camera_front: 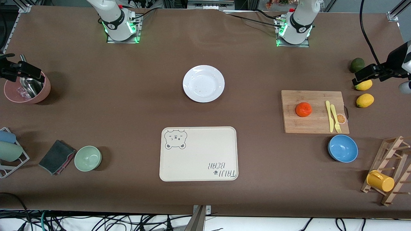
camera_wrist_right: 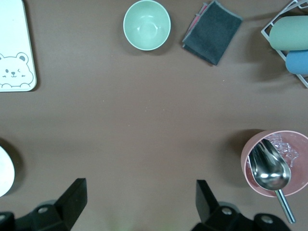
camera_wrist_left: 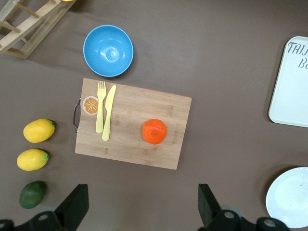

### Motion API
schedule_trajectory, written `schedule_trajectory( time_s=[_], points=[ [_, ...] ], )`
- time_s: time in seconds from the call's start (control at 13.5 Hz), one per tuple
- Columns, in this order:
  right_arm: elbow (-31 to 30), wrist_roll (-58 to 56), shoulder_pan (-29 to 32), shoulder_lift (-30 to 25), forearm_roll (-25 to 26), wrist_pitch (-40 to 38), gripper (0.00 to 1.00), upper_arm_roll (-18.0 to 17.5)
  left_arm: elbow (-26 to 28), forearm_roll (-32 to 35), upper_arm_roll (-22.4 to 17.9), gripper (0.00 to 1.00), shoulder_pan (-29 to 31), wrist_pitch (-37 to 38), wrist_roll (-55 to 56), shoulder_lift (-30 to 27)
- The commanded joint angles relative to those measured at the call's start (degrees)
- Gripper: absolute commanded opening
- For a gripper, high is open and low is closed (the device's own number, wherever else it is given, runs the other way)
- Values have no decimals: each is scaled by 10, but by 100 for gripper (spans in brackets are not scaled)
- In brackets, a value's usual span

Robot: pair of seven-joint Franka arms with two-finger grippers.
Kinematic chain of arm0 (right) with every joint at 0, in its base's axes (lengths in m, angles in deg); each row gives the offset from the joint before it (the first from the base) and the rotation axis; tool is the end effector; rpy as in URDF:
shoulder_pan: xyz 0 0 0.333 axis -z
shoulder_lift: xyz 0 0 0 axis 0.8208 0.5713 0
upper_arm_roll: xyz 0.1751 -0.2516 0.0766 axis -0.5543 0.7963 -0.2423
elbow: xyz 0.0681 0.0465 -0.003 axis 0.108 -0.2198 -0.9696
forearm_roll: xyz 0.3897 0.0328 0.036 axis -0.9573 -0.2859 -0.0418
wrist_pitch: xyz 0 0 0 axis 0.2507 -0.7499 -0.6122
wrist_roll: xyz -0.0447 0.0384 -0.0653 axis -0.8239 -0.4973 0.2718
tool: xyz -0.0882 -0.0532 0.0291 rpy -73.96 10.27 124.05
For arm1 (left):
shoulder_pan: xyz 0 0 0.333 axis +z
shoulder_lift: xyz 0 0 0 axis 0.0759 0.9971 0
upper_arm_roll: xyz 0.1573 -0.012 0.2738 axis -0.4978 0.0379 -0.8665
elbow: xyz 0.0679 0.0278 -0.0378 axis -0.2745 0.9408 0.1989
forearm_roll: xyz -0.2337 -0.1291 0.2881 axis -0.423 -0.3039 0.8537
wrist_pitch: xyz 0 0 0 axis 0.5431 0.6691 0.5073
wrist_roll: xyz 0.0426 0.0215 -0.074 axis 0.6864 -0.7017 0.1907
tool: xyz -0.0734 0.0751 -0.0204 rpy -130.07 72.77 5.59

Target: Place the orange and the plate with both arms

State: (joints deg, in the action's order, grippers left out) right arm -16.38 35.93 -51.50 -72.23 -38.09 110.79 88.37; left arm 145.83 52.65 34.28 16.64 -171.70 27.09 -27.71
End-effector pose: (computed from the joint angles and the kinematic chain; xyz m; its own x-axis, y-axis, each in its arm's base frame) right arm 0.5678 -0.0413 0.5996 0.9973 -0.0045 -0.0738 -0.0046 -1.0000 -0.0020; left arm 0.5596 0.0130 0.6101 0.9797 0.1851 -0.0775 0.1876 -0.9819 0.0266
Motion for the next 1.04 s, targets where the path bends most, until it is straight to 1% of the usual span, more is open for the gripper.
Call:
schedule_trajectory(
  time_s=[0.0, 0.07, 0.52, 0.74, 0.96],
  points=[
    [6, -2, 2, -5, 13, -6, 100, -15, -10, -2, -1, 100, -1, 8, -10, 3],
    [7, -6, 3, -3, 20, -6, 100, -15, -10, -2, -1, 100, -1, 9, -10, 3],
    [7, -9, 3, -2, 14, -6, 100, -14, -14, -3, -2, 100, 0, 7, -9, 3],
    [7, -9, 2, -3, 20, -6, 100, -24, -14, -3, -2, 100, 1, 7, -9, 3],
    [7, -10, 3, -3, 21, -5, 100, -25, -14, -3, -2, 100, 0, 7, -9, 3]
  ],
)
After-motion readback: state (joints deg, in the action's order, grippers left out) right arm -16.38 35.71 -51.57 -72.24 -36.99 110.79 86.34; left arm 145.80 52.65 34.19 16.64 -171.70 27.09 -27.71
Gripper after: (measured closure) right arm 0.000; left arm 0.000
